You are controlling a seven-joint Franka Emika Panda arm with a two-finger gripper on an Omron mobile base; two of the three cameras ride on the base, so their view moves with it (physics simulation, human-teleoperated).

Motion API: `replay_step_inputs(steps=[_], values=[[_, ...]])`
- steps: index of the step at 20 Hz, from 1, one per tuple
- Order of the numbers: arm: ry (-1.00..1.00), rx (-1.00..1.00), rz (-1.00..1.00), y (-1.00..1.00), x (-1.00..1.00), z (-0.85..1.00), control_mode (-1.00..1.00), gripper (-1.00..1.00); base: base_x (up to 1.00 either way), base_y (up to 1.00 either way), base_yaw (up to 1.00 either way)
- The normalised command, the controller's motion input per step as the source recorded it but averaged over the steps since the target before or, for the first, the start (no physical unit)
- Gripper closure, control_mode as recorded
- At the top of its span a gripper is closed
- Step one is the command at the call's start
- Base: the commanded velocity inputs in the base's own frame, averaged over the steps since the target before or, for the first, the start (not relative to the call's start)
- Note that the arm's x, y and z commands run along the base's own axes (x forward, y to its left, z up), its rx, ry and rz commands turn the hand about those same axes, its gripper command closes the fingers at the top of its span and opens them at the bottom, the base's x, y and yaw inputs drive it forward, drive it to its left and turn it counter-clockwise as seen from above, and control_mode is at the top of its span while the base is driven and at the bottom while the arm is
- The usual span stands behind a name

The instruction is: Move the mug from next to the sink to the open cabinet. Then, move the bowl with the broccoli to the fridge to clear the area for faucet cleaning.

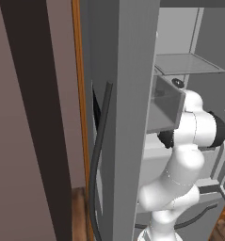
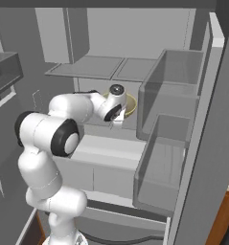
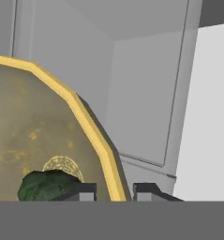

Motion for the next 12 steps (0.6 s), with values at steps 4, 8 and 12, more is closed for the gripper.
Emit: replay_step_inputs(steps=[4, 8, 12], values=[[0.09, 0.0, 0.0, 0.0, 0.26, -0.52, -1.0, 1.0, 0.0, 0.0, 0.0], [0.07, 0.0, 0.0, 0.0, 0.01, -0.49, -1.0, 1.0, 0.0, 0.0, 0.0], [0.0, 0.0, 0.0, 0.0, 0.0, 0.0, -1.0, 1.0, 0.0, 0.0, 0.0]])
